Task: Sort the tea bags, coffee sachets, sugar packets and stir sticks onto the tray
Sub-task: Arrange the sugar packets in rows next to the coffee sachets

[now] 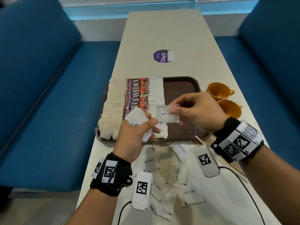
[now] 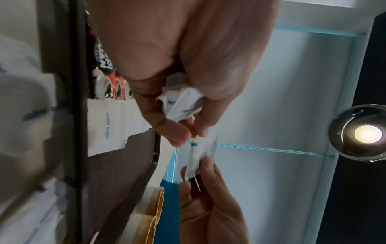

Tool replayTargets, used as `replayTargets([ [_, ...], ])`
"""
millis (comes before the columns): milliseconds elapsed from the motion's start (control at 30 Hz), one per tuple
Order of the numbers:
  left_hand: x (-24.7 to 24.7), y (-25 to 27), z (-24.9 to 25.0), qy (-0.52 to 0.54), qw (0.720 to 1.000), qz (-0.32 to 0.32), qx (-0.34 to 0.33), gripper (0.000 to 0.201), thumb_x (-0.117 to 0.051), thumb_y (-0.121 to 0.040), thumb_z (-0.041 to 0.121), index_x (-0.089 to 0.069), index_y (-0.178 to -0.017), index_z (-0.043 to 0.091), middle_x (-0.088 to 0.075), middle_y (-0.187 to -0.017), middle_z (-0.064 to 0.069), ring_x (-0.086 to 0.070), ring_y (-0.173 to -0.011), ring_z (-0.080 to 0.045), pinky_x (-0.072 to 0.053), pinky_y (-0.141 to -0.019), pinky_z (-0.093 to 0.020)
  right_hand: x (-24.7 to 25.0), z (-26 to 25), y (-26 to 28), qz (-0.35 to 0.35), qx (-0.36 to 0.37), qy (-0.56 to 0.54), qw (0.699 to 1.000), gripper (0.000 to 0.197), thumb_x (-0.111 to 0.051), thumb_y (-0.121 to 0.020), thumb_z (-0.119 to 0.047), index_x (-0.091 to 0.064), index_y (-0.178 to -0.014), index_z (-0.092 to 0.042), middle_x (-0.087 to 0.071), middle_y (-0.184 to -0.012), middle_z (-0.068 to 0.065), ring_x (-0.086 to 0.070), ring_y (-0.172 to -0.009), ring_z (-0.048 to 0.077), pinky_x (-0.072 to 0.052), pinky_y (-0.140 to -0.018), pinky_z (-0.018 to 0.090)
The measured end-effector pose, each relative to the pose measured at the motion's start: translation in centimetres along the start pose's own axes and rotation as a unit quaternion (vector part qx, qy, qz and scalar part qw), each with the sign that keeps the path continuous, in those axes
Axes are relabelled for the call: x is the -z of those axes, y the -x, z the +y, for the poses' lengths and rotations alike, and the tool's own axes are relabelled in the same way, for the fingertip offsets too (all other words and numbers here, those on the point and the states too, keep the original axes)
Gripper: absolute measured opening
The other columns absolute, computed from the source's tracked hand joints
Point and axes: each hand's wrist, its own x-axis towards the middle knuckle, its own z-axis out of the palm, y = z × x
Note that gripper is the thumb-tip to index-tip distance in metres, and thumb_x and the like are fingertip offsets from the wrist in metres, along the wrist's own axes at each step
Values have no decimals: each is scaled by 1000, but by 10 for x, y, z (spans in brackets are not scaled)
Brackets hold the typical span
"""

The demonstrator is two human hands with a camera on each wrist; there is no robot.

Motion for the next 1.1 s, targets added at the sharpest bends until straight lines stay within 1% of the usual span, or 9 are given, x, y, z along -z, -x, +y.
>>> replayTargets([
  [167, -8, -29, 3, 30, 999, 15, 18, 19, -68, -94, 8, -57, -110, 9, -62, -89, -10, -64, -67, -24, -48, -51, -29, 22, 4, -69, 81, 0, 37, 996, 6, -81, -86, -14, -78, -90, -17, -78, -87, 4, -75, -77, 22, -64, -78, 38],
  [267, -6, -40, 0, 51, 997, 9, 53, 19, -68, -93, 15, -61, -109, 11, -65, -94, -9, -67, -74, -23, -52, -55, -29, 38, 14, -118, 120, -5, 99, 988, 9, -80, -87, -9, -77, -92, -16, -76, -91, 8, -74, -82, 25, -63, -77, 35],
  [400, 3, -46, -4, 111, 990, -15, 89, 48, -70, -74, -2, -60, -121, 8, -69, -102, -16, -71, -78, -31, -59, -59, -34, 46, 17, -172, 98, -14, 232, 968, 11, -73, -90, -11, -76, -93, -20, -71, -88, 0, -66, -77, 13, -53, -68, 23],
  [467, 9, -48, -7, 121, 988, -22, 94, 52, -59, -72, 1, -61, -123, 5, -69, -102, -18, -71, -78, -34, -60, -60, -36, 45, 23, -195, 79, -42, 268, 959, 10, -71, -90, -11, -75, -90, -19, -69, -84, -1, -63, -71, 11, -51, -66, 23],
  [533, 14, -49, -9, 120, 988, -22, 96, 54, -57, -71, 3, -61, -125, 3, -69, -103, -20, -70, -79, -35, -60, -62, -37, 42, 32, -215, 55, -77, 299, 950, 11, -70, -91, -11, -74, -85, -19, -72, -86, 2, -64, -71, 15, -54, -70, 28],
  [667, 19, -48, -12, 112, 988, -28, 98, 53, -58, -72, 2, -61, -124, 2, -69, -103, -22, -70, -80, -38, -60, -63, -40, 40, 42, -238, 48, -111, 328, 937, 10, -69, -90, -10, -77, -87, -15, -75, -90, 6, -67, -78, 21, -51, -68, 26],
  [833, 21, -47, -13, 111, 988, -33, 105, 51, -59, -72, 1, -62, -123, 2, -69, -102, -22, -69, -80, -40, -60, -64, -41, 42, 44, -252, 71, -103, 328, 936, 5, -76, -87, -14, -80, -90, -13, -69, -80, 0, -60, -70, 13, -46, -66, 24],
  [933, 22, -47, -13, 118, 986, -40, 107, 53, -61, -72, 2, -61, -125, 2, -70, -104, -22, -70, -82, -40, -60, -65, -40, 41, 46, -256, 71, -106, 327, 936, 8, -81, -85, -17, -80, -92, -12, -69, -77, -3, -61, -71, 12, -45, -65, 23],
  [1100, 23, -46, -12, 133, 984, -40, 113, 54, -63, -70, 1, -62, -124, 2, -70, -107, -25, -71, -87, -45, -62, -68, -42, 40, 45, -259, 69, -116, 319, 938, 15, -84, -83, -20, -77, -93, -12, -73, -91, 3, -61, -70, 15, -47, -69, 26],
])
